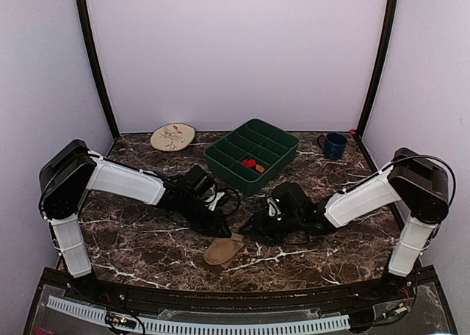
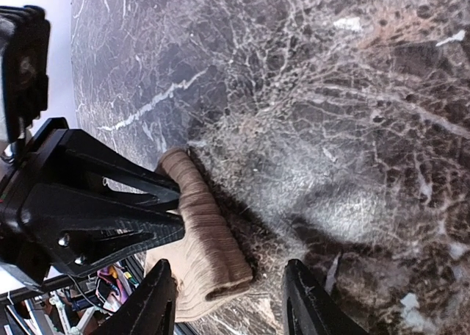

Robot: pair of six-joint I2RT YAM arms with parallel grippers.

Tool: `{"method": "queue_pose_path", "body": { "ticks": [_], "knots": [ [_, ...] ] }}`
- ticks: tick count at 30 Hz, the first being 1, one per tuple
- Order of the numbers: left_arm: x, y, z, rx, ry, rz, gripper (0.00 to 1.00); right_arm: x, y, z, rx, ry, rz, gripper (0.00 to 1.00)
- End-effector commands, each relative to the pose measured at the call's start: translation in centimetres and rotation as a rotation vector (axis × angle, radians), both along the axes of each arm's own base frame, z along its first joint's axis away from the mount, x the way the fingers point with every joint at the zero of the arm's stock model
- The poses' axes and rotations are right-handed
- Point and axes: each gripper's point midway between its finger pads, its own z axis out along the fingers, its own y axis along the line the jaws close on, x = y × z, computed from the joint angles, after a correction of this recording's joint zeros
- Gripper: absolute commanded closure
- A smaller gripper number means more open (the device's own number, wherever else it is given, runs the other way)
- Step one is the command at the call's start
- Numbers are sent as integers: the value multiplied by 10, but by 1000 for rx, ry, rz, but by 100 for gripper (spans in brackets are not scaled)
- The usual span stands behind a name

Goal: Roll the socks
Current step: Roll the sock at the center of the board.

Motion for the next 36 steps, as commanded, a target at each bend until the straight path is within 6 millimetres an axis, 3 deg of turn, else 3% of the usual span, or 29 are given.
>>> {"method": "queue_pose_path", "body": {
  "ticks": [1, 20, 36],
  "knots": [
    [-27, 51, -53, 243, 86, 21, 76, -2, 8, -1, 45, 13, 6, 52],
    [-26, 51, -53, 235, 85, 41, 76, -18, 18, -20, 29, 48, 53, 59],
    [-26, 52, -54, 236, 82, 44, 76, -19, 25, -26, 35, 35, 83, 88]
  ]
}}
